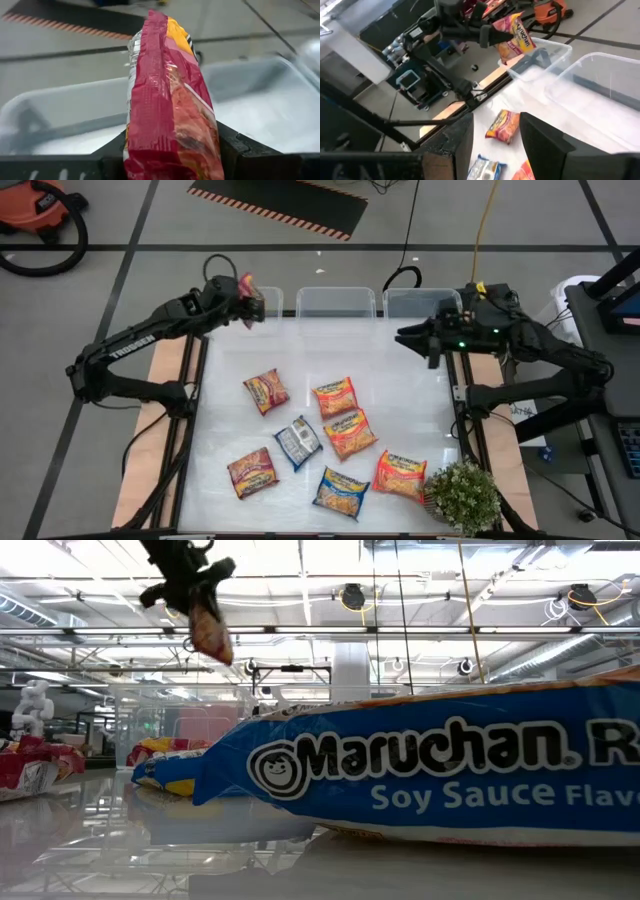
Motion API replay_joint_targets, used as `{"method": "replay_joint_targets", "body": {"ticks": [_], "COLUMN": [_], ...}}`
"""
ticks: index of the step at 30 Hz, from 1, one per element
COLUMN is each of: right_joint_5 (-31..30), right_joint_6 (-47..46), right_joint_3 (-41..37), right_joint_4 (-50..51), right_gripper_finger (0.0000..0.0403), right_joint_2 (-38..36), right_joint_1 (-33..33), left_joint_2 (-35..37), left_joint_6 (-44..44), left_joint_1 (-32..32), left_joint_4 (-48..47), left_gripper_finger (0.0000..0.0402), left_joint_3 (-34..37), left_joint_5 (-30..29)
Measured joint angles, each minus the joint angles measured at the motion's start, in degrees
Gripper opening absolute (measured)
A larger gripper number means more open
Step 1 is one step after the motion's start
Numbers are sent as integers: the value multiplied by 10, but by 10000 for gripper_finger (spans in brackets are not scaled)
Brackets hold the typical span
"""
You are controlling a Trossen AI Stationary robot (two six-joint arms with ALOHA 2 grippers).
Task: Sort Maruchan noodles
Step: Put the middle red noodle pack into the left transparent bin
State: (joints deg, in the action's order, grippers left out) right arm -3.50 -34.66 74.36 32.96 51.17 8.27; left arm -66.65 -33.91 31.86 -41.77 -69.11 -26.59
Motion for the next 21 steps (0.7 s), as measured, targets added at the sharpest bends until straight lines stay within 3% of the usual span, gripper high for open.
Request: {"method": "replay_joint_targets", "body": {"ticks": [4, 7, 14, 21], "right_joint_5": [-13, -12, -10, -12], "right_joint_6": [-14, -41, -72, -111], "right_joint_3": [0, 0, 0, 0], "right_joint_4": [-45, -86, -148, -170], "right_gripper_finger": [155, 155, 155, 155], "right_joint_2": [31, 57, 103, 139], "right_joint_1": [0, -1, -19, -36], "left_joint_2": [-1, -1, 0, 0], "left_joint_6": [-74, -110, -122, -161], "left_joint_1": [38, 52, 54, 54], "left_joint_4": [28, 103, 287, 353], "left_gripper_finger": [149, 149, 149, 150], "left_joint_3": [46, 95, 203, 293], "left_joint_5": [-5, -4, 0, 3]}}
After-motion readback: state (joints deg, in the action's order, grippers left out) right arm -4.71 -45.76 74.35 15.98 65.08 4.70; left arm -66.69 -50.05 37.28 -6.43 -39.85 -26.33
